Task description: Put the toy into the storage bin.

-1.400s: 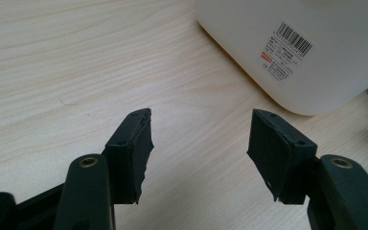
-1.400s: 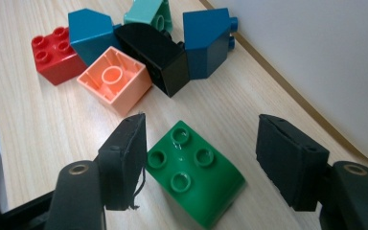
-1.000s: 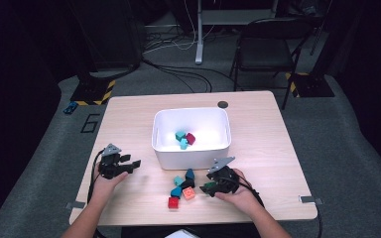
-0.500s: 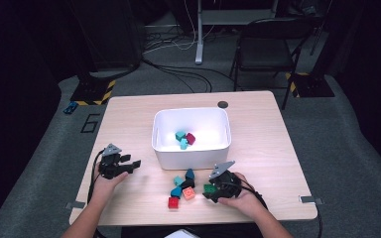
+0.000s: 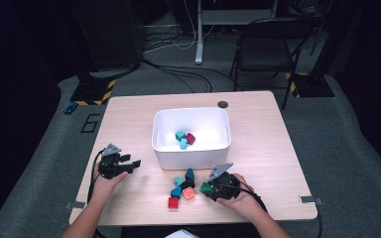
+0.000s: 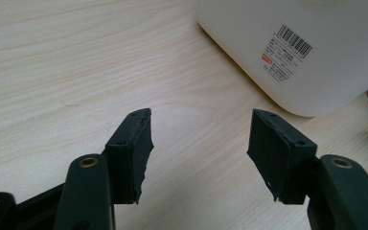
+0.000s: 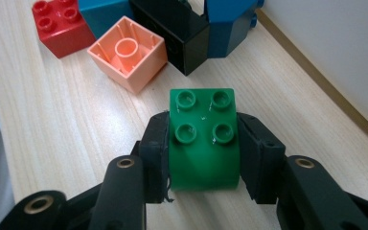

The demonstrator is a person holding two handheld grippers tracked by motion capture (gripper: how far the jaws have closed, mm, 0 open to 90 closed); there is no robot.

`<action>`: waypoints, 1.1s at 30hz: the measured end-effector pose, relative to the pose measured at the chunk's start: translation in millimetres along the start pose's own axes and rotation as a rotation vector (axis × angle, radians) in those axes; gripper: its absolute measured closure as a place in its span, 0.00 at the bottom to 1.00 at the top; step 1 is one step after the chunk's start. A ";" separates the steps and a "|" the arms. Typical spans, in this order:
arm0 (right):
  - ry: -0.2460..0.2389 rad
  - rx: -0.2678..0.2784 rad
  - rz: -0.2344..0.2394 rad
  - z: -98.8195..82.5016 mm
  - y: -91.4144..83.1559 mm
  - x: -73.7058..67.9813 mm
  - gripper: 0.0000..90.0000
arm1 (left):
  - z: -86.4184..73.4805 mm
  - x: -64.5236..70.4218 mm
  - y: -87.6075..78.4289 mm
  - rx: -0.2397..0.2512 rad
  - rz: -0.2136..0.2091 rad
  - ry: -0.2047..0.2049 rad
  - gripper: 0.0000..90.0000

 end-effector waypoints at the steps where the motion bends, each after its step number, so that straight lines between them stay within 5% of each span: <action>1: -0.003 0.002 0.004 0.6 -0.6 0.6 0.65 | -0.2 0.1 0.4 0.007 0.000 0.000 0.45; 33: 0.031 0.037 0.009 50.8 -57.1 5.9 0.65 | -0.2 0.7 0.5 -0.002 -0.001 -0.001 0.45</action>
Point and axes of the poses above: each handheld gripper's, and its own axes: y roughly forward along the jaws, z roughly out of its top, x roughly to its right, the point moved 1 cm from there along y, roughly forward along the jaws, and after that the axes turned 6 degrees about -z, right-handed, at the moved point
